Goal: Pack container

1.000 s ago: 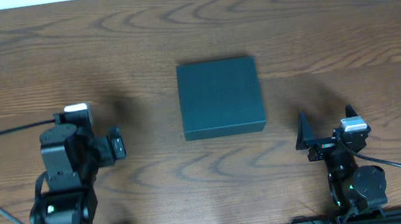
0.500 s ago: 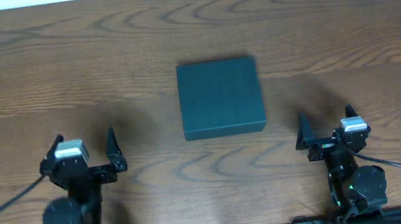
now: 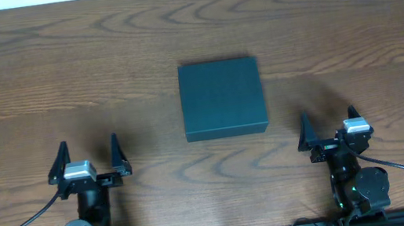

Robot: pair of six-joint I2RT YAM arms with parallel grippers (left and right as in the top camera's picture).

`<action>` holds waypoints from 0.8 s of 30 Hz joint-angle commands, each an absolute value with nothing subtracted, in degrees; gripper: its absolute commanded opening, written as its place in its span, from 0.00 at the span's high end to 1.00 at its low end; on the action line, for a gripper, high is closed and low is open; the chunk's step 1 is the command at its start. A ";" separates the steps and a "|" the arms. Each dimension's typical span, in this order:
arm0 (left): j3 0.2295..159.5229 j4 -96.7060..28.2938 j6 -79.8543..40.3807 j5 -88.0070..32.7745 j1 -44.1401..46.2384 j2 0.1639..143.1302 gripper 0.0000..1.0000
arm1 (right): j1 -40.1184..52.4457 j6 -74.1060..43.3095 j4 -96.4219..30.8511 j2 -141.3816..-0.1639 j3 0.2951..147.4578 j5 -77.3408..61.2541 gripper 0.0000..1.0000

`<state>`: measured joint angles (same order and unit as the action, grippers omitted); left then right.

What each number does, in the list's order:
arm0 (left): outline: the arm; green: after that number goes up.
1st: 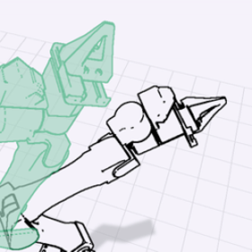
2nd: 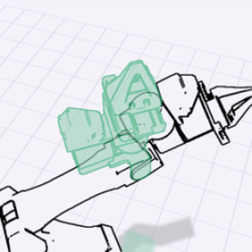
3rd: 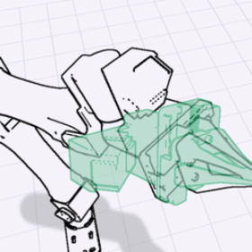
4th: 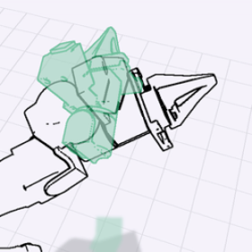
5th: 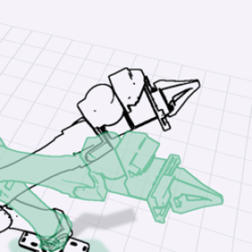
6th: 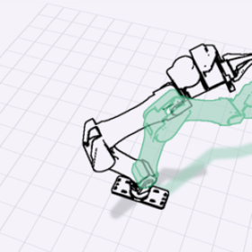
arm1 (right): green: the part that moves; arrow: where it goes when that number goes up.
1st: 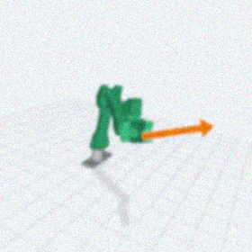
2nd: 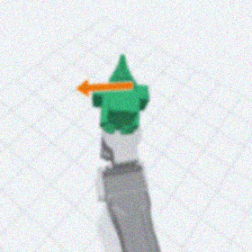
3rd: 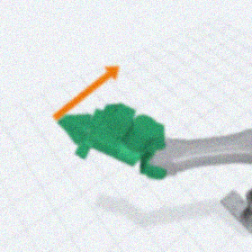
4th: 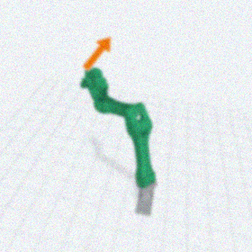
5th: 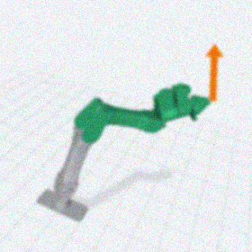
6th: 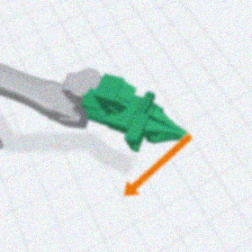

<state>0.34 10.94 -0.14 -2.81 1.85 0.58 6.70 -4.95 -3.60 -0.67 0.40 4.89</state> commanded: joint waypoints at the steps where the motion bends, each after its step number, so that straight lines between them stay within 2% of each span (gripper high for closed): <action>1: 0.23 7.60 0.19 -2.46 4.34 0.12 0.01 | 6.46 -4.64 -3.86 -0.27 0.32 4.91 0.01; 6: 0.23 -4.03 -1.91 -5.69 7.25 0.12 0.02 | 6.46 -4.64 -3.86 -0.27 0.32 4.91 0.01; 24: 0.27 -3.62 -2.28 -8.58 8.14 0.10 0.01 | 6.46 -4.64 -3.86 -0.27 0.32 4.91 0.01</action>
<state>0.93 -1.17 -1.67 -6.00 7.84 0.62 6.70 -4.95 -3.60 -0.67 0.40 4.86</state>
